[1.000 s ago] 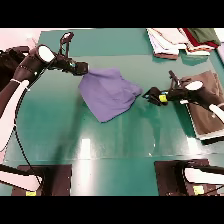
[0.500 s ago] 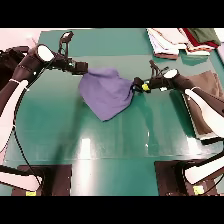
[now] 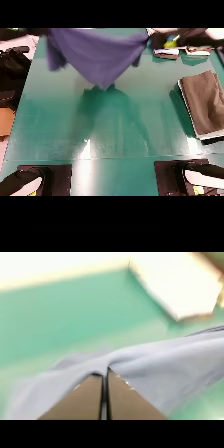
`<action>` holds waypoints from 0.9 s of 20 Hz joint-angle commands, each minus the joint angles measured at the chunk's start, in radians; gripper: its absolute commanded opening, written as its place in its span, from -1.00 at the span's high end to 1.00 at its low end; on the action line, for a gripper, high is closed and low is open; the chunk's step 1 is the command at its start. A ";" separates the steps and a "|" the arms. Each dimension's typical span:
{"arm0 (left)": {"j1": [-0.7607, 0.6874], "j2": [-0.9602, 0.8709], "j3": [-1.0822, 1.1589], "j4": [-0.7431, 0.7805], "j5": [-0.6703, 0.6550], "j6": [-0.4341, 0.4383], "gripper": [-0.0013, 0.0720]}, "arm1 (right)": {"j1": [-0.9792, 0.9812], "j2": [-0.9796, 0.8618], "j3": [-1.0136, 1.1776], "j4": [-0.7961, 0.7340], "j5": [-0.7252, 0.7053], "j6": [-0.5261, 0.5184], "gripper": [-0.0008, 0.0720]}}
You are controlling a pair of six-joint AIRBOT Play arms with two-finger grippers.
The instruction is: Fold the shirts.
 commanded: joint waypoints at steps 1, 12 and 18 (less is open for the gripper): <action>0.000 0.233 0.000 0.021 0.017 0.000 0.91 | 0.005 0.170 0.166 -0.117 0.134 0.066 0.94; -0.008 -0.009 -0.078 -0.027 -0.439 0.001 0.91 | 0.048 0.082 0.043 -0.258 0.340 0.215 0.94; -0.208 -0.099 -0.500 -0.047 -0.444 0.053 0.90 | 0.052 -0.011 -0.203 -0.262 0.292 0.211 0.94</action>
